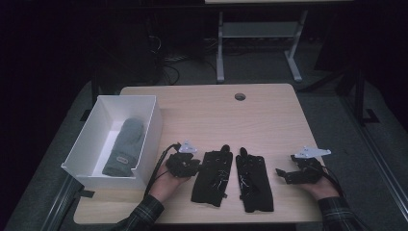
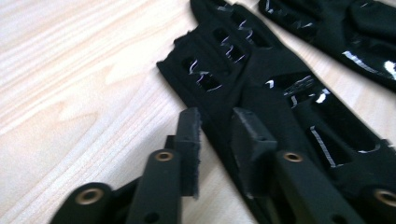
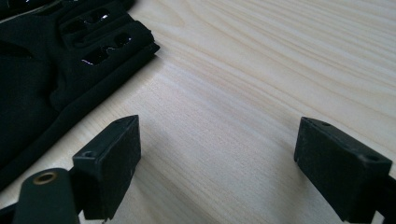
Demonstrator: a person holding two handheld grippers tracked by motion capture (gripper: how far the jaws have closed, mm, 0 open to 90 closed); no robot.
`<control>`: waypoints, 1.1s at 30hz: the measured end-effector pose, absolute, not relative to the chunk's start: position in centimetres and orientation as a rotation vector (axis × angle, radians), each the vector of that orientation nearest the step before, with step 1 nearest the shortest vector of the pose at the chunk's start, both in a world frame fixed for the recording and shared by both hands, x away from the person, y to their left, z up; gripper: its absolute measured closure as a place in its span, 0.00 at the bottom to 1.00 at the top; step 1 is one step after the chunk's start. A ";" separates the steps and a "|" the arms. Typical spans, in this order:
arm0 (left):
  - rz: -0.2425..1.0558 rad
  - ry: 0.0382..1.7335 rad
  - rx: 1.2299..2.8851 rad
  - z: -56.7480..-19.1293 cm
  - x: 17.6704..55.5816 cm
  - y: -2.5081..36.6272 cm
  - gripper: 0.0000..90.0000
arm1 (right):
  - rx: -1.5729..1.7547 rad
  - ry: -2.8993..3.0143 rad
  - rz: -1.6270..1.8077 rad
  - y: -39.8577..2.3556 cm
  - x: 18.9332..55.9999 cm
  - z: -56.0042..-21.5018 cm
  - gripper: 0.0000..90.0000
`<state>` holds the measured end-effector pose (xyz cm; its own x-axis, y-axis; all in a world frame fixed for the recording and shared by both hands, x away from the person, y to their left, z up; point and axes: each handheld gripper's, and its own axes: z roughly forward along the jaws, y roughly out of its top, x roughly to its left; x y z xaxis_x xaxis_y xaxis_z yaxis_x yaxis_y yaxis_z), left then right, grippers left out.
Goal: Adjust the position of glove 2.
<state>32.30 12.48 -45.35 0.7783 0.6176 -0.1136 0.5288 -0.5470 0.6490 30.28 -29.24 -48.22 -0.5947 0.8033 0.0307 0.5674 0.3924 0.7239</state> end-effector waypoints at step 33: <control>-0.024 0.886 2.090 -44.0 32.4 13.1 0.98 | 0.933 2.699 1.097 -25.4 27.6 -46.8 1.00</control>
